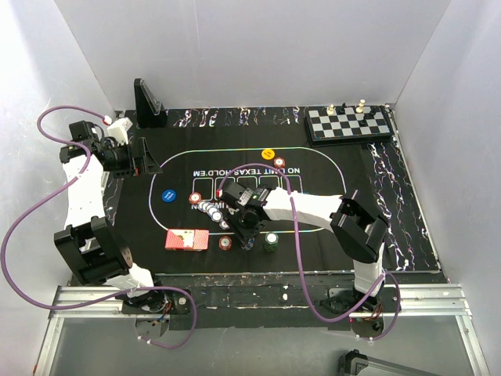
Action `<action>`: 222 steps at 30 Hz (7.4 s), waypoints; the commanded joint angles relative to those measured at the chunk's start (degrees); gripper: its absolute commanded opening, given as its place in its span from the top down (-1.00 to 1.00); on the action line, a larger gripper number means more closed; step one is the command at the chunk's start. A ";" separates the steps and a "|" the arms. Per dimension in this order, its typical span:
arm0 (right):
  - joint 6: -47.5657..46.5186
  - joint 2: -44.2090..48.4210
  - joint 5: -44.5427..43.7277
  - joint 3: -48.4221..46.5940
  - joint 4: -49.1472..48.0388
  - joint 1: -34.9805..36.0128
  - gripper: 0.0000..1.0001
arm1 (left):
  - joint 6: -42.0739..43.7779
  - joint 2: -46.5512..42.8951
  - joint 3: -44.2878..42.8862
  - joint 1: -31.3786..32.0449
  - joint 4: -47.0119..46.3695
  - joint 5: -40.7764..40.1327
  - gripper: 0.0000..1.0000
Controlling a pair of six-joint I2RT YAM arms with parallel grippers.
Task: Distribute texas hold em gaming equipment
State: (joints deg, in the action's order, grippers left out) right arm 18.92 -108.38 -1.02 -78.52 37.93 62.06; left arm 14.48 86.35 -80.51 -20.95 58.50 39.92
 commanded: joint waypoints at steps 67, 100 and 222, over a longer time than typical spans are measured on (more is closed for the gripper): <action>-2.57 -20.14 -12.08 -41.19 10.32 -38.07 -0.66 | 1.60 -3.64 -1.41 -0.50 1.35 0.95 -0.99; -4.94 2.47 2.95 -1.11 -3.21 1.13 -0.82 | 0.73 -8.65 -0.53 -0.32 2.41 1.48 -0.99; 7.45 26.04 -6.63 11.46 5.22 -10.48 -0.72 | -1.03 -8.65 0.70 -0.41 0.39 4.11 -0.99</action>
State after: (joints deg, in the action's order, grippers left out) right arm 29.04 -79.83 -8.62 -65.21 41.85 46.19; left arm 13.85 80.16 -80.07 -20.95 59.83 42.92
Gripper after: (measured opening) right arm 0.848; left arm 0.995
